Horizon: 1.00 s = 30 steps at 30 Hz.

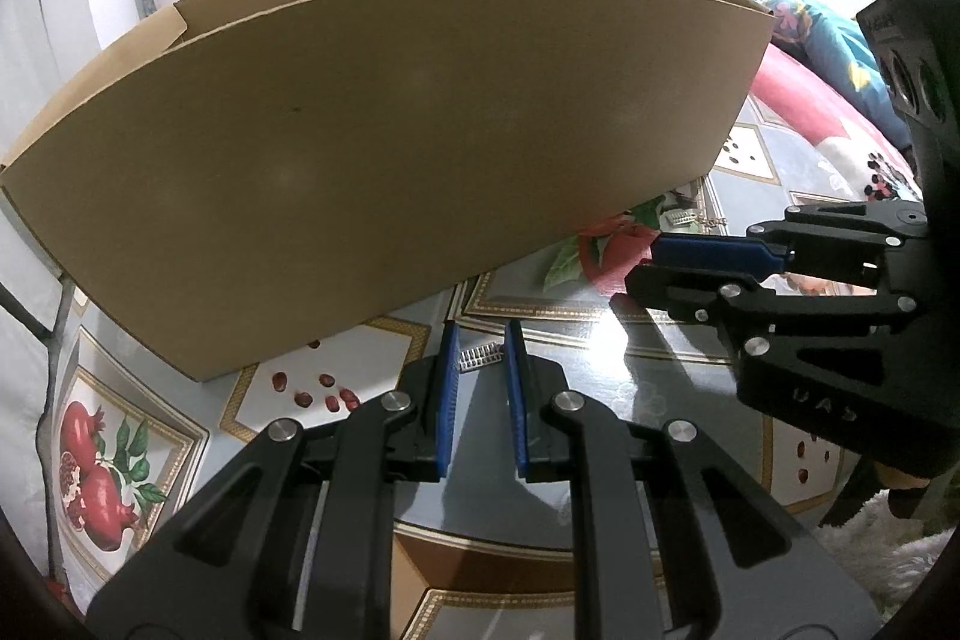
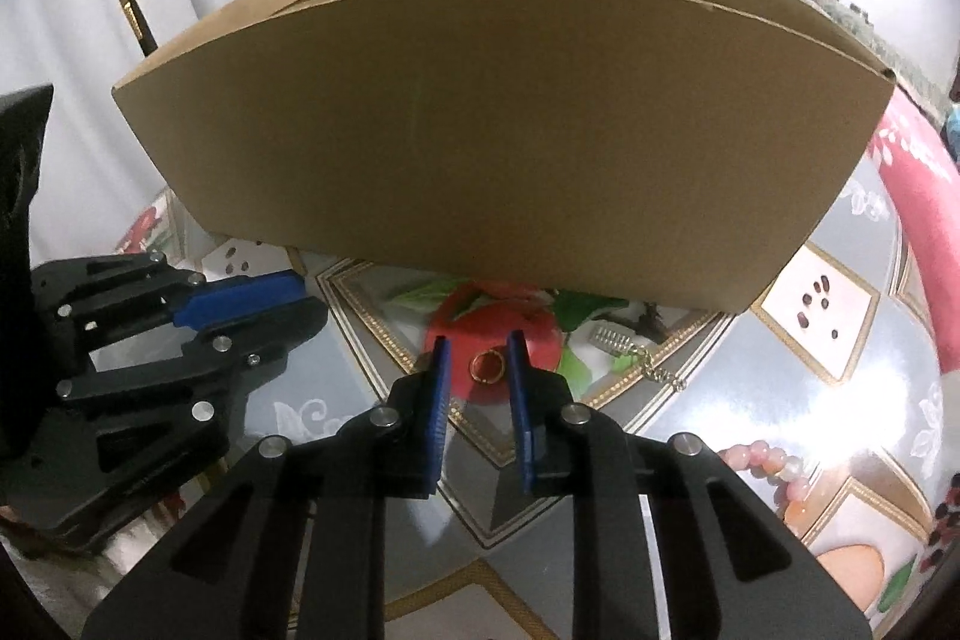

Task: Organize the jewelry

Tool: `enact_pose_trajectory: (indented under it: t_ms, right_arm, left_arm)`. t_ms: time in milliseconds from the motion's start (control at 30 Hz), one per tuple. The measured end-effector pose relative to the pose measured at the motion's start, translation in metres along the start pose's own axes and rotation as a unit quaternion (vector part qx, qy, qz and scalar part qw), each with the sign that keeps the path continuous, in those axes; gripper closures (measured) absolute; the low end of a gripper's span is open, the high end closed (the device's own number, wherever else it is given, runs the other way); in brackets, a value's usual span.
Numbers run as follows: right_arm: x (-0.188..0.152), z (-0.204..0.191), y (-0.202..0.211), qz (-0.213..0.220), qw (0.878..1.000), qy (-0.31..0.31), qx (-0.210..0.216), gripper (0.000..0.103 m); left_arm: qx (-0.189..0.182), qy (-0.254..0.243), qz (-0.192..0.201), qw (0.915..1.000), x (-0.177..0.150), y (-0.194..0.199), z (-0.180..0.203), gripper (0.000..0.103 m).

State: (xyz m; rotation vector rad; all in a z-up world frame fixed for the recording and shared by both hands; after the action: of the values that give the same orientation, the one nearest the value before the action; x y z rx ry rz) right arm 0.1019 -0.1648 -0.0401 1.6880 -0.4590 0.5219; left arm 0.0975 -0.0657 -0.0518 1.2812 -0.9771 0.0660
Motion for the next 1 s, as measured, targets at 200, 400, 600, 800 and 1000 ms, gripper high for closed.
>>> enact_pose_trajectory:
  t_ms: [200, 400, 600, 800, 1000]
  right_arm:
    - [0.000, -0.002, -0.001, 0.001, 1.000, 0.002, -0.001, 0.091]
    - [0.002, 0.005, -0.003, 0.003, 1.000, -0.020, 0.017, 0.092]
    - [0.000, 0.013, 0.003, 0.004, 0.999, -0.041, 0.026, 0.092]
    - [-0.007, 0.023, 0.018, 0.013, 0.998, -0.059, 0.023, 0.092]
    - [-0.015, 0.031, 0.026, 0.011, 0.997, -0.071, 0.024, 0.092]
  left_arm:
    - [0.002, -0.003, 0.004, 1.0000, -0.001, 0.001, 0.001, 0.089]
    - [0.001, -0.003, 0.007, 1.0000, -0.001, 0.001, 0.001, 0.089]
    - [-0.003, -0.002, 0.016, 0.9999, 0.000, 0.005, 0.001, 0.100]
    - [-0.030, 0.019, 0.021, 0.9992, -0.002, 0.010, -0.005, 0.103]
    - [-0.052, 0.040, 0.029, 0.9975, -0.002, 0.024, -0.013, 0.072]
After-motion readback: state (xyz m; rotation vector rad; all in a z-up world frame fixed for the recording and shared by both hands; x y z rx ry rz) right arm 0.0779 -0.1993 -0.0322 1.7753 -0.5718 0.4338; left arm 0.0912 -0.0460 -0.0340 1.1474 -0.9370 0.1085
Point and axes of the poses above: each gripper's, at about its wrist camera, not at the fingertips, and y roughly against the way its jaws point, z to its right, x to its top, the point moved 2 cm from there along -y, roughly the way its jaws point, and after that the axes turned 6 degrees about -y, right-handed, at the moved point
